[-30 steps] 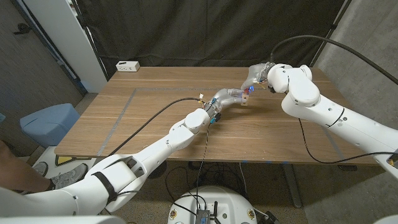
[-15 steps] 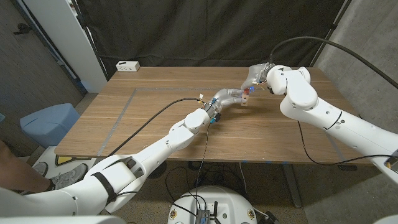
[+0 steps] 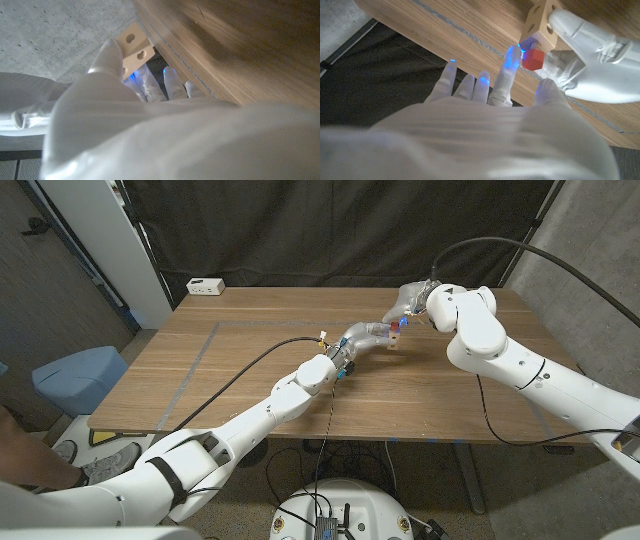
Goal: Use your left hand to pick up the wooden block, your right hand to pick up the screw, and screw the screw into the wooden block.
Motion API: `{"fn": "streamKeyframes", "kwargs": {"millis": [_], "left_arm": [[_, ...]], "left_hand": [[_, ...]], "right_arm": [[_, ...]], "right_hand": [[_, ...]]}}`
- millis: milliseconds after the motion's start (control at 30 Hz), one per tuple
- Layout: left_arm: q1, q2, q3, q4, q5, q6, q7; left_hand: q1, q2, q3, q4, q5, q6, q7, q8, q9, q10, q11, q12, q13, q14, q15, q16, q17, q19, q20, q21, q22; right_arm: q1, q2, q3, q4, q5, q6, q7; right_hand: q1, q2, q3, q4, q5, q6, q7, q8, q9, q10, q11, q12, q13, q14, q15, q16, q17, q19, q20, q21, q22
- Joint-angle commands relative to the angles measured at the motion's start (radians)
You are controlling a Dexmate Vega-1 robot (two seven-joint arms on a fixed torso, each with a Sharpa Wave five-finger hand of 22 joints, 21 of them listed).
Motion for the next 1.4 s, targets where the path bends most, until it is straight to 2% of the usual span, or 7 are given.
{"fn": "streamKeyframes", "kwargs": {"millis": [33, 200, 400, 733, 933, 1200, 1400], "left_arm": [[-0.006, -0.002, -0.002, 0.014, -0.005, -0.007, -0.01], [-0.007, -0.005, -0.001, 0.018, -0.006, -0.009, -0.011], [-0.006, -0.005, 0.0, 0.015, -0.004, -0.006, -0.009], [0.0, -0.002, 0.002, 0.002, -0.003, 0.003, -0.006], [0.0, -0.003, 0.003, 0.002, 0.0, 0.002, -0.005], [-0.003, -0.005, 0.005, 0.004, 0.0, 0.004, -0.008], [-0.006, -0.006, 0.006, 0.007, 0.001, 0.004, -0.009]], "left_hand": [[-0.054, 0.087, 0.024, 0.017, 0.007, 0.056, 0.008, 0.005, 0.003, 0.015, -0.006, 0.007, 0.173, 0.012, -0.091, -0.001, 0.002, 0.002, 0.005, 0.009, 0.005], [-0.053, 0.086, 0.025, 0.016, 0.007, 0.056, 0.009, 0.005, 0.003, 0.015, -0.006, 0.007, 0.174, 0.012, -0.09, -0.001, 0.002, 0.002, 0.005, 0.009, 0.005], [-0.054, 0.087, 0.025, 0.017, 0.008, 0.055, 0.009, 0.005, 0.003, 0.015, -0.006, 0.007, 0.174, 0.012, -0.091, -0.002, 0.002, 0.002, 0.006, 0.009, 0.005], [-0.055, 0.087, 0.026, 0.017, 0.008, 0.055, 0.009, 0.005, 0.003, 0.014, -0.006, 0.007, 0.174, 0.012, -0.09, -0.001, 0.003, 0.002, 0.006, 0.009, 0.005], [-0.055, 0.087, 0.026, 0.016, 0.009, 0.054, 0.011, 0.004, 0.003, 0.015, -0.006, 0.007, 0.174, 0.012, -0.091, -0.002, 0.003, 0.002, 0.006, 0.009, 0.005], [-0.055, 0.088, 0.027, 0.016, 0.009, 0.054, 0.009, 0.004, 0.003, 0.015, -0.006, 0.007, 0.174, 0.012, -0.092, -0.001, 0.004, 0.002, 0.006, 0.009, 0.005], [-0.055, 0.088, 0.027, 0.016, 0.01, 0.053, 0.011, 0.004, 0.003, 0.014, -0.006, 0.006, 0.174, 0.011, -0.091, -0.001, 0.004, 0.001, 0.006, 0.009, 0.005]], "right_arm": [[-0.006, 0.016, 0.021, 0.009, -0.033, 0.011, 0.05], [-0.009, 0.016, 0.031, 0.008, -0.028, 0.022, 0.066], [-0.017, 0.004, 0.058, -0.003, 0.018, 0.044, 0.078], [-0.033, -0.024, 0.09, -0.027, 0.093, 0.068, 0.06], [-0.031, -0.042, 0.097, -0.036, 0.131, 0.081, 0.052], [-0.02, -0.061, 0.092, -0.042, 0.153, 0.09, 0.053], [-0.007, -0.068, 0.087, -0.036, 0.173, 0.104, 0.057]], "right_hand": [[-0.029, -0.004, -0.014, 0.003, 0.009, -0.069, 0.005, -0.039, 0.008, -0.019, 0.012, -0.008, 0.004, 0.0, 0.017, -0.004, 0.003, -0.015, 0.004, -0.003, 0.004], [-0.037, -0.005, -0.02, -0.004, 0.016, -0.163, 0.008, -0.088, 0.015, -0.046, 0.022, -0.011, 0.006, -0.011, 0.032, -0.009, 0.0, -0.028, 0.01, -0.003, 0.004], [-0.038, -0.003, -0.021, -0.014, 0.022, -0.234, 0.013, -0.126, 0.02, -0.094, 0.031, -0.018, 0.008, -0.035, 0.044, -0.015, -0.001, -0.044, 0.022, -0.004, 0.004], [0.008, 0.016, 0.001, -0.055, 0.015, -0.353, 0.016, -0.194, 0.026, -0.202, 0.039, -0.023, 0.01, -0.103, 0.058, -0.024, -0.003, -0.067, 0.028, -0.003, 0.003], [0.041, 0.02, 0.016, -0.079, 0.007, -0.402, 0.019, -0.222, 0.026, -0.242, 0.037, -0.021, 0.011, -0.13, 0.069, -0.024, -0.003, -0.068, 0.024, -0.001, 0.003], [0.112, 0.018, 0.046, -0.115, 0.004, -0.442, 0.0, -0.246, 0.028, -0.295, 0.018, -0.021, 0.01, -0.151, 0.074, -0.021, -0.004, -0.069, 0.027, -0.001, 0.002], [0.149, 0.013, 0.06, -0.124, 0.006, -0.46, -0.014, -0.257, 0.028, -0.313, 0.018, -0.019, 0.01, -0.163, 0.078, -0.021, -0.004, -0.073, 0.029, -0.002, 0.002]]}}
